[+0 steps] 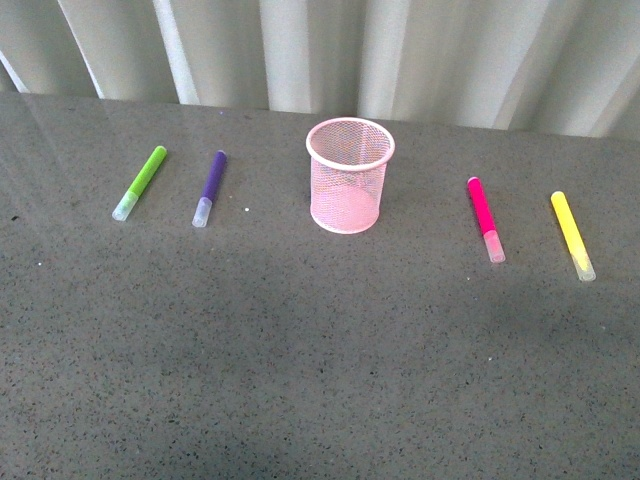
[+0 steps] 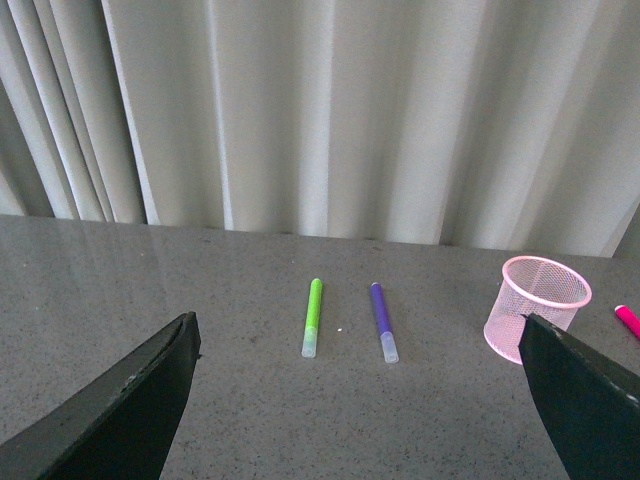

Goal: Insert purple and pink pens into pink cup

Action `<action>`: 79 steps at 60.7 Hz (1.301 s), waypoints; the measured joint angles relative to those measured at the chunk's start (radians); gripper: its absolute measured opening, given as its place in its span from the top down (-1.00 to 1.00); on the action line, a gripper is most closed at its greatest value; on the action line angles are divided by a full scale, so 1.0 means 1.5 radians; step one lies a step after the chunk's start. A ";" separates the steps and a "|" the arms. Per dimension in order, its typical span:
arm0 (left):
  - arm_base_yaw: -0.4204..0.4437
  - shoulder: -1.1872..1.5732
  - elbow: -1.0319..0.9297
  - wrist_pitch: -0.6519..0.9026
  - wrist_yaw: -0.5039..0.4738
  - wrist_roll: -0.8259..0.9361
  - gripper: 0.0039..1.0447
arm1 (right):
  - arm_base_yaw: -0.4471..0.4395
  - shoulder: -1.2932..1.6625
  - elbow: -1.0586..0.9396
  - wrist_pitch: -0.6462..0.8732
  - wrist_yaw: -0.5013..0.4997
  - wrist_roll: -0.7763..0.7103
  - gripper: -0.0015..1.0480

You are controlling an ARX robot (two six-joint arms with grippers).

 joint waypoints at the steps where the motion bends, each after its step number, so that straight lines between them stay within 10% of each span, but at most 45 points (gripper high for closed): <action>1: 0.000 0.000 0.000 0.000 0.000 0.000 -0.88 | 0.000 0.000 0.000 0.000 0.000 0.000 -0.87; 79: 0.000 0.000 0.000 0.000 0.000 0.000 -0.88 | 0.000 0.000 0.000 0.000 0.000 0.000 -0.87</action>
